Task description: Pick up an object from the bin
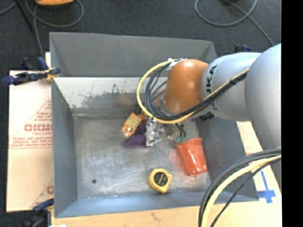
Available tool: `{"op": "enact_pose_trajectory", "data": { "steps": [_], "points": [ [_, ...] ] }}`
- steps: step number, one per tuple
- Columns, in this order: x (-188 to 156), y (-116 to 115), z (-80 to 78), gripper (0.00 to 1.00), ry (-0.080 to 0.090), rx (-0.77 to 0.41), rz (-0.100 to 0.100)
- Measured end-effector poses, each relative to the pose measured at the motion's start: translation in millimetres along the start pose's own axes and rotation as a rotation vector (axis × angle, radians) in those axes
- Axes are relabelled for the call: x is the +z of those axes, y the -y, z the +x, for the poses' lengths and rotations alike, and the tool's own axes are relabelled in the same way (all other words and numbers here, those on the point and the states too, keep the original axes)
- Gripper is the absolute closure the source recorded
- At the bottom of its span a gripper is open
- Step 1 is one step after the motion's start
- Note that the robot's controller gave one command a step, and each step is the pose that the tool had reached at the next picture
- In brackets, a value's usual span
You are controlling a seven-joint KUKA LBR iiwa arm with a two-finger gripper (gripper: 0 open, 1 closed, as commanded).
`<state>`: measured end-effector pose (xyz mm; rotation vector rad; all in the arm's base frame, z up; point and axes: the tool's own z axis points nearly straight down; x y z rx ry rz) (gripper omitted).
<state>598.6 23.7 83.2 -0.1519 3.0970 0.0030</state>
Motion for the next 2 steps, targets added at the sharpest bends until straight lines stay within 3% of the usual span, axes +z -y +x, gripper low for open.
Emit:
{"op": "enact_pose_trajectory", "data": {
  "steps": [1, 2],
  "points": [
    [0.0, 0.0, 0.0, 1.0, 0.0, 0.0, 0.0],
    [-8.6, 1.2, -0.4, 1.0, -0.033, -0.031, 0.001]
  ]
}}
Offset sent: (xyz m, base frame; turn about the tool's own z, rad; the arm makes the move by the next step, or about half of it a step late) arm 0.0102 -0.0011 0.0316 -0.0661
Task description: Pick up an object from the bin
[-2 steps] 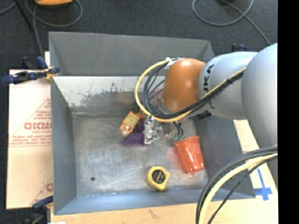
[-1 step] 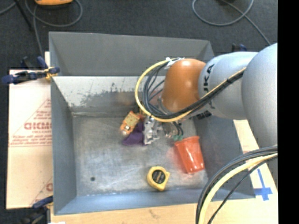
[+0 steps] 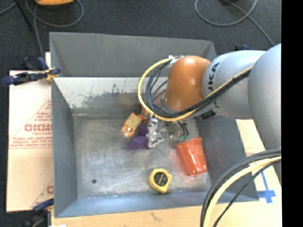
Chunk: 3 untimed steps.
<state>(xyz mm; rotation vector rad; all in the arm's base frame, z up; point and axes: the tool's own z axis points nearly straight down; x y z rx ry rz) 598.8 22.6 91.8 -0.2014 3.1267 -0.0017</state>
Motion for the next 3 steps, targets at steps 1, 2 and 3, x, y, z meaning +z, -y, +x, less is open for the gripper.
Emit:
{"op": "enact_pose_trajectory", "data": {
  "steps": [1, 2, 3],
  "points": [
    [-44.0, -0.4, -12.2, 1.0, -0.01, 0.007, -0.002],
    [-59.5, -0.1, -17.6, 1.0, -0.007, 0.016, -0.003],
    [-70.3, 5.1, -16.8, 1.0, 0.004, 0.021, 0.0]
  ]
}}
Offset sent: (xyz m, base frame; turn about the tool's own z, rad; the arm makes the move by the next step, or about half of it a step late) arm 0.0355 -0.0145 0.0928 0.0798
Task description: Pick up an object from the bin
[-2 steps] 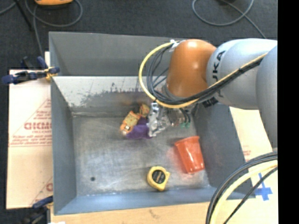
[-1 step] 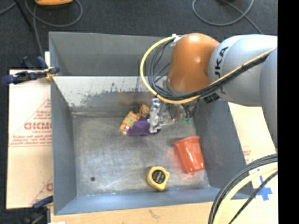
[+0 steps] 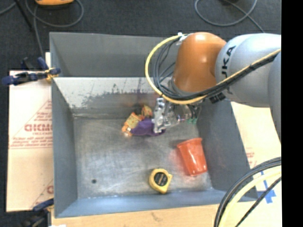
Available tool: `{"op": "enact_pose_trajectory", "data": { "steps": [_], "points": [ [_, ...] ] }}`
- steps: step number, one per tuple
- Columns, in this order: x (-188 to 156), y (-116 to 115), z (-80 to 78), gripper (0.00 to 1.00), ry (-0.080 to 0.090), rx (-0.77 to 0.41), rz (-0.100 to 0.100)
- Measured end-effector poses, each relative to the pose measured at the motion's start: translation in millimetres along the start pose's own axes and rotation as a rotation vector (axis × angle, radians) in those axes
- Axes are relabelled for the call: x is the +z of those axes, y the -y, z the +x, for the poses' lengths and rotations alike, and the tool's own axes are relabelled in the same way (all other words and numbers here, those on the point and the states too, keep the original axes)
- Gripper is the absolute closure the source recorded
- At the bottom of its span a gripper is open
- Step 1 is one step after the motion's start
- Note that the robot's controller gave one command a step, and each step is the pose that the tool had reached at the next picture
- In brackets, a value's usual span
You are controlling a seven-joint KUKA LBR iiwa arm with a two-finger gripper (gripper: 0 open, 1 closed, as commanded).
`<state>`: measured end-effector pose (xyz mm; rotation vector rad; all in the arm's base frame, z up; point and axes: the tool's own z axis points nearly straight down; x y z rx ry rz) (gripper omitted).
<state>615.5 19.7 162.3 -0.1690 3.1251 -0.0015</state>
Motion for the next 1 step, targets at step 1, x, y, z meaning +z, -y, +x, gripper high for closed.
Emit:
{"op": "enact_pose_trajectory", "data": {
  "steps": [1],
  "points": [
    [-63.2, 7.5, 1.8, 1.0, -0.007, -0.171, -0.003]
  ]
}}
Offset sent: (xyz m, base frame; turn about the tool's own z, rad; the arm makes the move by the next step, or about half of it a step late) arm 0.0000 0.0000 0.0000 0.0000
